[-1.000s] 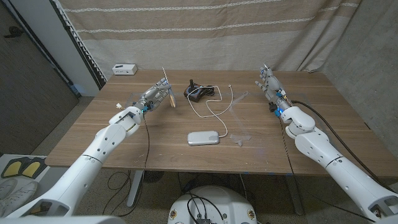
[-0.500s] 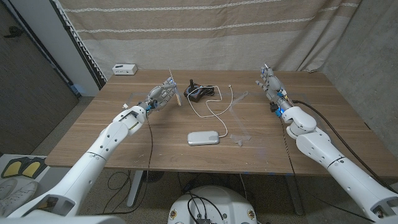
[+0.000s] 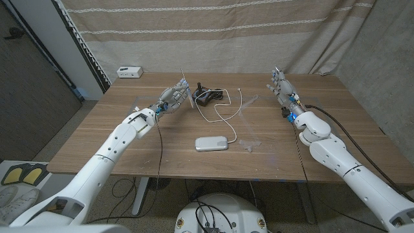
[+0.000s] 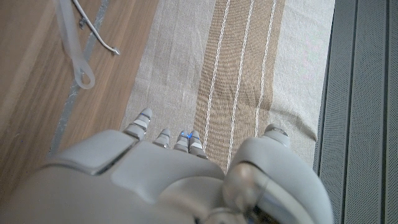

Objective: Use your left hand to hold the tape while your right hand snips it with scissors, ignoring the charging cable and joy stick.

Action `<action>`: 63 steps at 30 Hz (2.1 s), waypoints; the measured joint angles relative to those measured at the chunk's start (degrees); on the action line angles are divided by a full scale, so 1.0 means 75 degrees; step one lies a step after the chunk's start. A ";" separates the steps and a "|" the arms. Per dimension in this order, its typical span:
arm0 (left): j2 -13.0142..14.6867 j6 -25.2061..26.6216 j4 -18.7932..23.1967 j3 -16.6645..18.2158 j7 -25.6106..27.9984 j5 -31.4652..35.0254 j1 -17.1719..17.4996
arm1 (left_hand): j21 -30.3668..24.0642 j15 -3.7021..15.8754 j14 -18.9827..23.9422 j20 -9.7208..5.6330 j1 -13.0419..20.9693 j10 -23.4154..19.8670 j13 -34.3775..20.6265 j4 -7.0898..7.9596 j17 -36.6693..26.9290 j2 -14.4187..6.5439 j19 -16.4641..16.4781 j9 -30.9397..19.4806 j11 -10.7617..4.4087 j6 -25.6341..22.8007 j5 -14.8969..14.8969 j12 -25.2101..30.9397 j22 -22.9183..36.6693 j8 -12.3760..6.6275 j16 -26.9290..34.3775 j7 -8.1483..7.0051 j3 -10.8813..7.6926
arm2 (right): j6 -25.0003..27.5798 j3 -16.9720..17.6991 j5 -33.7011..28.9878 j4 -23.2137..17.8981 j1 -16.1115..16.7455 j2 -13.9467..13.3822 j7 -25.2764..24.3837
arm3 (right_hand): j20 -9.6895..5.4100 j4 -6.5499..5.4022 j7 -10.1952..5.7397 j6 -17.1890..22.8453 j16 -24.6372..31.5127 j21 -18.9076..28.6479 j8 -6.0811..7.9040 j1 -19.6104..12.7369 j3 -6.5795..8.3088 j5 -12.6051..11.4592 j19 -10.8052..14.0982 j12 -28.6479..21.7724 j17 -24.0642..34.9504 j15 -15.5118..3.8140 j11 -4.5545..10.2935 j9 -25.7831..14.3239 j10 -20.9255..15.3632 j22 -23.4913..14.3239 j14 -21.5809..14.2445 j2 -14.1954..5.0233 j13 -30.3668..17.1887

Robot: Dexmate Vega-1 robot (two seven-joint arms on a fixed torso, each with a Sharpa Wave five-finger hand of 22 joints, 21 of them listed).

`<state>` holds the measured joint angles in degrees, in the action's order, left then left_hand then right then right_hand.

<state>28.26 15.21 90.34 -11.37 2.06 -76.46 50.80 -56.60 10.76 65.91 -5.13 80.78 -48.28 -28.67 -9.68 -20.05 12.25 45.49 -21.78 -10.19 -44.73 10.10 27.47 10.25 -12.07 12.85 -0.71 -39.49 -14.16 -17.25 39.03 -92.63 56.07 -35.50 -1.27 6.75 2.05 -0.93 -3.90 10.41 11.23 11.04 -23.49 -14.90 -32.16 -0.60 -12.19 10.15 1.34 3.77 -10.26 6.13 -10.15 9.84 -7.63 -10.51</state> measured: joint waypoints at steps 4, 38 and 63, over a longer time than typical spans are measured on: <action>-0.0060 0.0081 -0.0054 -0.0036 -0.0140 -0.0112 -0.0074 | 0.0000 0.0001 -0.0001 0.0000 0.0000 -0.0044 0.0009 0.0000 0.0000 0.0000 0.0000 0.0035 -0.0018 -0.0055 -0.0001 0.0000 0.0003 0.0000 -0.0001 0.0027 0.0000 | 0.0000 0.0032 -0.0005 -0.0065 0.0054 -0.0042 -0.0018 | -0.0002 0.0032 0.0000 0.0000 0.0000 0.0000 0.0000 -0.0061 0.0032 0.0000 -0.0002 0.0000 0.0000 -0.0001 -0.0056 0.0000 -0.0105 0.0000 0.0000 0.0002 0.0000; -0.0336 0.0318 -0.0186 -0.0037 -0.0540 -0.0607 -0.0251 | -0.0027 -0.0016 0.0016 0.0000 0.0012 -0.0112 0.0033 0.0000 0.0000 0.0012 0.0000 0.0107 -0.0008 -0.0141 0.0008 0.0000 0.0000 -0.0001 0.0025 0.0023 0.0000 | 0.0142 0.0092 0.0113 -0.0423 0.0282 -0.0216 0.0114 | -0.0192 0.0062 0.0193 0.0109 0.0000 -0.0023 0.0000 -0.0201 0.0062 0.0083 -0.0055 -0.0186 0.0000 -0.0002 -0.0230 0.0000 -0.0752 0.0000 0.0001 0.0000 -0.0039; -0.0625 0.0330 -0.0746 -0.0191 -0.1132 -0.0622 -0.0593 | -0.0057 -0.0001 0.0001 0.0027 0.0012 -0.0120 0.0033 0.0000 0.0000 0.0012 -0.0055 0.0142 0.0010 -0.0193 0.0001 0.0000 0.0007 0.0028 -0.0004 0.0024 0.0000 | 0.0269 -0.0003 0.0084 -0.0932 0.0532 -0.0272 -0.0084 | -0.0369 0.0009 0.0531 0.0349 0.0059 -0.0024 0.0031 -0.0139 0.0008 0.0141 0.0040 -0.0585 0.0017 -0.0202 -0.0670 0.0000 -0.1731 0.0003 -0.0239 0.0062 -0.0146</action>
<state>23.57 17.69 84.74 -12.80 -6.43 -81.13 46.35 -57.02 10.76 65.92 -4.93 80.88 -49.18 -28.42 -9.68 -20.05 12.34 45.08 -20.72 -10.12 -46.17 10.11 27.47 10.30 -11.86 12.82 -0.53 -39.48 -12.14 -17.27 39.66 -99.62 60.06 -37.54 -1.91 3.98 2.12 3.05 -1.28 10.86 11.05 11.27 -24.53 -14.84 -31.10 -0.30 -16.58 10.28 -0.17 -1.25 -10.26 -6.86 -10.13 8.05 -7.17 -11.61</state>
